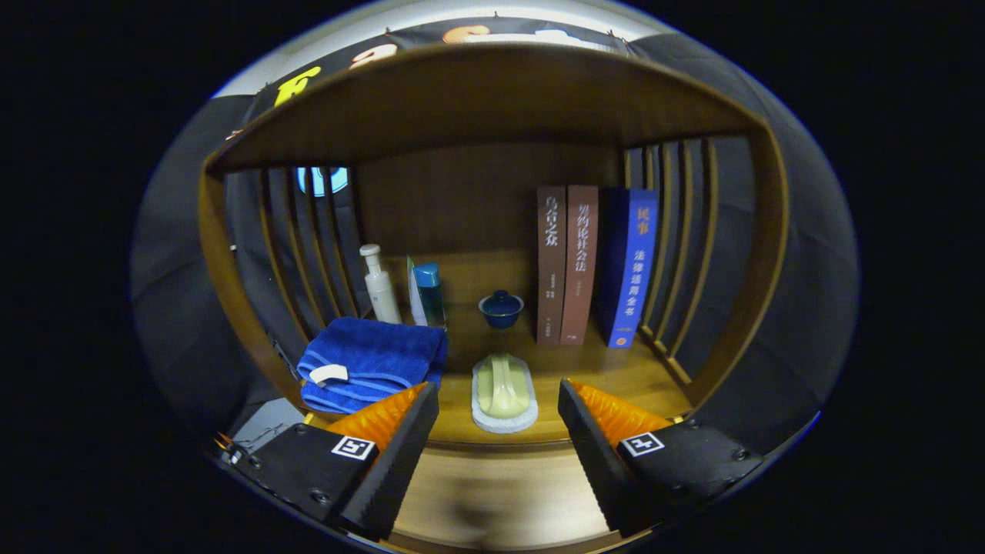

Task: Pull open the drawer, take out the items inside it, and place them on the countertop above the cabinet.

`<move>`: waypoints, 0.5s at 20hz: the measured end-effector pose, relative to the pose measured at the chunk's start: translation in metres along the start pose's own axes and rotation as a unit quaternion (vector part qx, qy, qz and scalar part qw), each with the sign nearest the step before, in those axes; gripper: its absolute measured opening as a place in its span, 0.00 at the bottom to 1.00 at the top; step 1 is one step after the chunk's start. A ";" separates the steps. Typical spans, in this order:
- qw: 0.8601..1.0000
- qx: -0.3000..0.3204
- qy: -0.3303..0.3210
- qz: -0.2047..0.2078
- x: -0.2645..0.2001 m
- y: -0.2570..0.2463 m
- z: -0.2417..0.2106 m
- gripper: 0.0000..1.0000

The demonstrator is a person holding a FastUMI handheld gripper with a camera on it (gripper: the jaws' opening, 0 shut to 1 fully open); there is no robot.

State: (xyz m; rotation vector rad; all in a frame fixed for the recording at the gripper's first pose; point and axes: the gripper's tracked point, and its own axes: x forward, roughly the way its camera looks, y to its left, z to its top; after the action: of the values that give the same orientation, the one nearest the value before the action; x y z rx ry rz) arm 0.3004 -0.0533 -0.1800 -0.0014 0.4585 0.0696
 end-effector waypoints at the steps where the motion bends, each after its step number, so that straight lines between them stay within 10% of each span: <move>1: 1.000 -0.009 -0.010 -0.001 -0.014 0.007 -0.002 1.00; 10: 0.996 -0.012 -0.088 0.011 -0.109 0.054 -0.074 1.00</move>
State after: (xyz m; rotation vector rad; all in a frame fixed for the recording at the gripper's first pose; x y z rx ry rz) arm 0.1671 -0.0079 -0.1973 -0.0139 0.2824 0.0953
